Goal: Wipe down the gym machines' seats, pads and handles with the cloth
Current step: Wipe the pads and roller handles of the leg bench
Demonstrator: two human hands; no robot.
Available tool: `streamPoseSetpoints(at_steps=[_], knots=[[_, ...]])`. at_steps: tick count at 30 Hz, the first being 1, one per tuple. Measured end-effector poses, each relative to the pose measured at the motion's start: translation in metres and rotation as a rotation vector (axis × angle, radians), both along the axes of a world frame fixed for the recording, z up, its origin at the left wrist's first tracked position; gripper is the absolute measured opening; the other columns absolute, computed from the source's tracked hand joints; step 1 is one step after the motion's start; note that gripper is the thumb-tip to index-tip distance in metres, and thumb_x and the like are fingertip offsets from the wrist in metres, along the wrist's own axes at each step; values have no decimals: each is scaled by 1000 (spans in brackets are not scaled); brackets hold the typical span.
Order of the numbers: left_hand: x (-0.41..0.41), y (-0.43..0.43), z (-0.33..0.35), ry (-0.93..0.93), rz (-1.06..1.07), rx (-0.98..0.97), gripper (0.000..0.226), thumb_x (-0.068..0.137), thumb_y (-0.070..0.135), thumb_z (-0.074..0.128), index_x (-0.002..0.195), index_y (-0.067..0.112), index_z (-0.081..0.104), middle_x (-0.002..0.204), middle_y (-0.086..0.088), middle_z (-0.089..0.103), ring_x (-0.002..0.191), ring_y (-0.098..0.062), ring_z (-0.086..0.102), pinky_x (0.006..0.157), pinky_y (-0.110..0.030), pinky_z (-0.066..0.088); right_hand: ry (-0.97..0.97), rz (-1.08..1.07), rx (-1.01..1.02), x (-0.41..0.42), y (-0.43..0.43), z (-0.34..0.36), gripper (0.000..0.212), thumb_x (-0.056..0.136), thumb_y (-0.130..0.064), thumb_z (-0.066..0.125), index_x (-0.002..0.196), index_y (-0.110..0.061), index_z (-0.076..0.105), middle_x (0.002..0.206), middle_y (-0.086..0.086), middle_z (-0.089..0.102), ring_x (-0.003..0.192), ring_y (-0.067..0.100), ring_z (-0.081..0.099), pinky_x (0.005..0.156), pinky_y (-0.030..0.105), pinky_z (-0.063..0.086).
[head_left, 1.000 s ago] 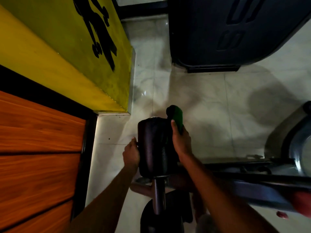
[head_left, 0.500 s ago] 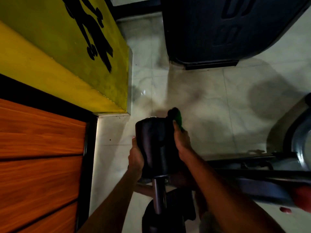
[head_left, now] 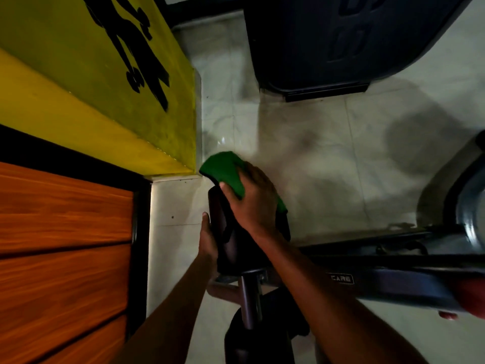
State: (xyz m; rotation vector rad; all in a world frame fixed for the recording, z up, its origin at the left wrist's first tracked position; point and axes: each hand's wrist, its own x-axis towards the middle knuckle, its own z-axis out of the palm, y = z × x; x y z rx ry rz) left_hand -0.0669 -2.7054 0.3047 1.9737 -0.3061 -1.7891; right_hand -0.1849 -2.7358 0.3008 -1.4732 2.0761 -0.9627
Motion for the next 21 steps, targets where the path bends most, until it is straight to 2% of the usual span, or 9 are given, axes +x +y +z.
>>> streamPoseSetpoints(at_steps=[2,5,7,10,11,13,16,19,21], knots=[[2,-1,0,10,0,-24,69,100,62,26,126,10,65,118,-17,69,110,-32,64,90,-36,50,-64,60,-42,-2,51,-6,62,97,-56,59,148,-22,54,159,8,43,145,28,41,118,41,36],[6,-3,-2,66,39,22,68,100,60,28,121,7,65,106,-20,72,97,-34,66,87,-37,51,-258,159,19,-9,123,-25,74,96,-59,59,158,-24,38,167,3,26,153,21,28,122,40,33],[8,-3,-7,115,46,34,70,98,62,30,122,7,65,110,-20,71,98,-34,65,95,-40,48,-551,79,128,-16,134,-27,76,92,-62,62,157,-34,35,162,-6,36,149,11,35,119,36,38],[10,-2,-10,93,36,38,65,100,59,27,102,10,69,90,-14,76,89,-30,66,84,-34,50,-925,-145,239,-26,98,-25,47,88,-46,76,131,-44,58,122,-22,68,118,-3,61,99,21,49],[10,-1,-9,98,28,38,64,101,59,28,100,11,70,86,-12,76,85,-28,67,81,-33,50,-984,-210,320,-31,79,-29,44,84,-51,76,125,-41,63,115,-18,72,112,3,66,97,25,52],[8,-1,-7,82,10,28,62,101,58,30,98,12,71,87,-11,76,79,-26,70,78,-35,51,-1127,-263,499,-41,42,-42,62,73,-72,72,122,-35,68,116,-1,75,107,20,71,97,38,56],[12,-1,-12,-30,-2,-20,58,98,61,34,102,17,72,99,-11,75,85,-24,71,83,-37,53,-1382,-240,677,-54,14,-55,78,71,-83,68,122,-25,71,119,4,75,105,25,72,99,40,55],[33,5,-48,-288,-86,-27,92,68,94,30,110,23,70,113,-10,71,101,-28,68,98,-47,51,-1394,-250,645,-51,29,-54,58,85,-76,59,112,-25,69,111,3,73,96,21,69,95,40,55],[42,9,-65,-345,-72,-15,109,52,101,28,116,22,67,124,-11,66,110,-33,63,103,-52,47,-1449,-354,667,-39,63,-64,71,74,-79,70,118,-23,72,110,10,76,104,28,72,104,45,53]])
